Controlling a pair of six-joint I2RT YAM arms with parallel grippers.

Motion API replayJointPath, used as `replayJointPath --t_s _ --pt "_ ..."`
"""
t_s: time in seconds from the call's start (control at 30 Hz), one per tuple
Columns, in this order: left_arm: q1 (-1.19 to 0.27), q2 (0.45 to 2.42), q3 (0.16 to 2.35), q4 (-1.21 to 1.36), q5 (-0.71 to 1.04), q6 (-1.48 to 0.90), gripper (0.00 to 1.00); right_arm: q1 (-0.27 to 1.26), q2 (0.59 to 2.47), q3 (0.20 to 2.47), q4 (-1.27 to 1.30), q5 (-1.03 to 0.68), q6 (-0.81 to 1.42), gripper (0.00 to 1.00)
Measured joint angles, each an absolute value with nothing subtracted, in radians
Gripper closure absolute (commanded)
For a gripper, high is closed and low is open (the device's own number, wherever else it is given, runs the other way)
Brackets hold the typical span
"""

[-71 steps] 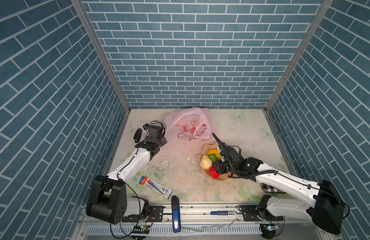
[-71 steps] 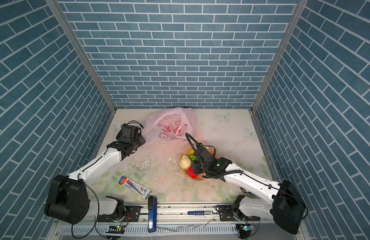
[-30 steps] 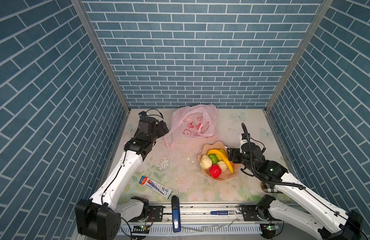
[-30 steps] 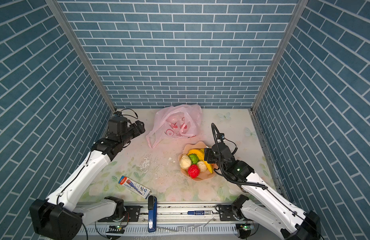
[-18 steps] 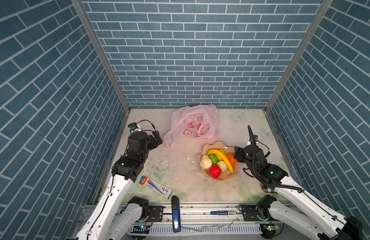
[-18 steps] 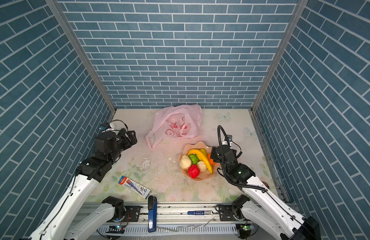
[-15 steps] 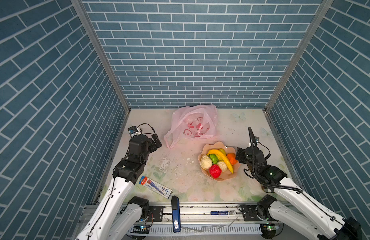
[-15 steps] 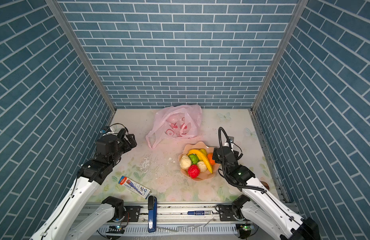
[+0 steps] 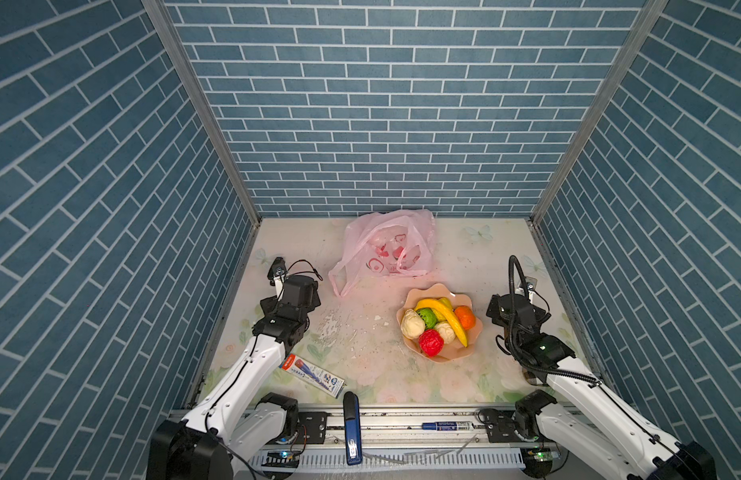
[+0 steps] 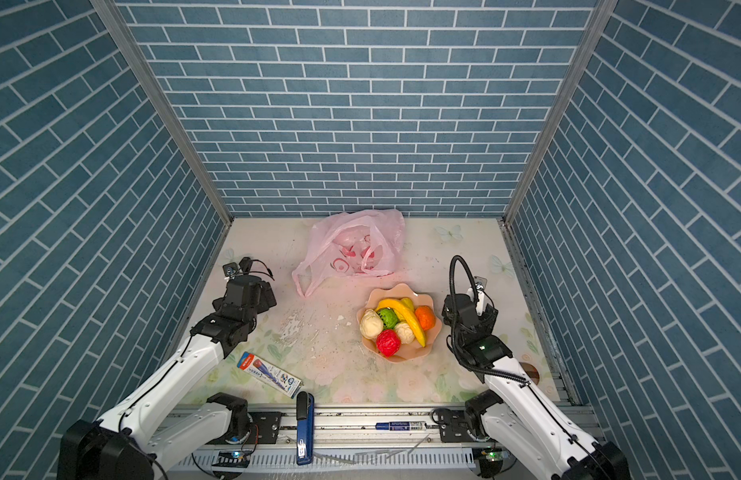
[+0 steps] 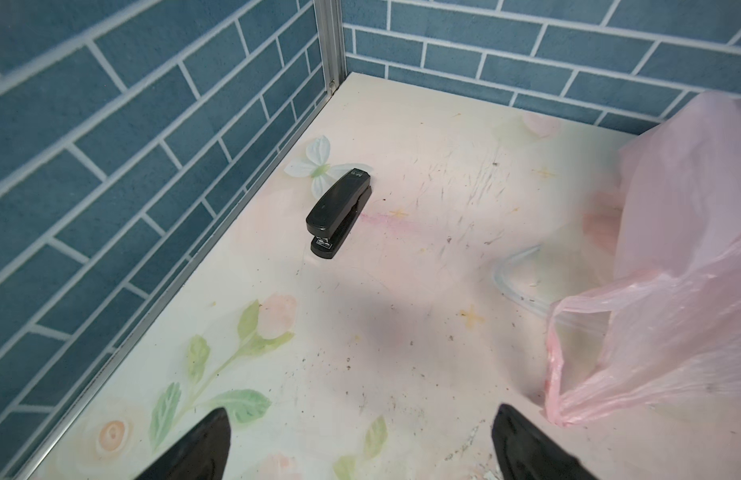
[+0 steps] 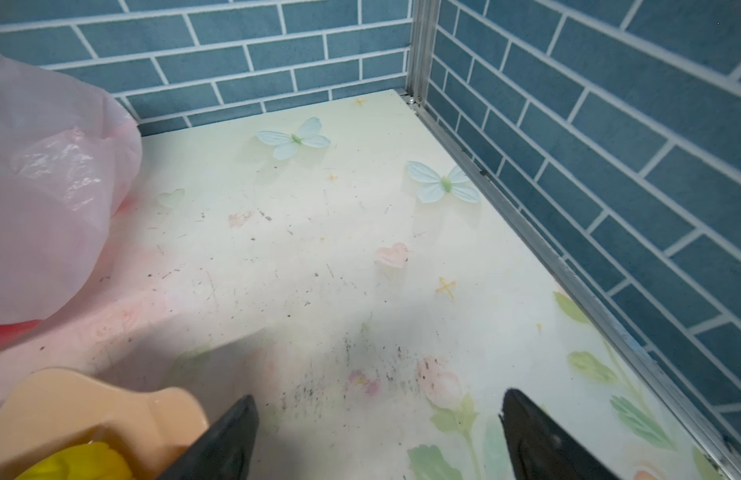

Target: Take the fake fruits out of the plastic bag

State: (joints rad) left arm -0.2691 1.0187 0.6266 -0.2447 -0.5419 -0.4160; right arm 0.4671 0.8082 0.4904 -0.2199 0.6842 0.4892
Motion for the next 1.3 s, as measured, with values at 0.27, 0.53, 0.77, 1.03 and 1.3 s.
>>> replayJointPath --t_s 0.27,0.53,0.77,1.03,1.3 --pt "-0.269 1.096 0.552 -0.036 -0.624 -0.269 0.01 0.414 0.804 0.457 -0.179 0.704 0.458 0.08" --pt "-0.269 1.138 0.481 0.248 -0.627 -0.107 0.01 0.379 0.791 0.430 -0.125 0.704 0.410 0.08" --pt "-0.260 1.302 0.409 0.517 -0.574 0.021 0.01 0.344 0.783 0.428 -0.103 0.692 0.384 0.08" --pt "-0.224 1.431 0.415 0.658 -0.510 0.104 0.01 0.308 0.789 0.428 -0.060 0.679 0.341 0.07" --pt "-0.124 1.475 0.393 0.793 -0.402 0.081 0.01 0.239 0.855 0.426 0.028 0.656 0.286 0.06"
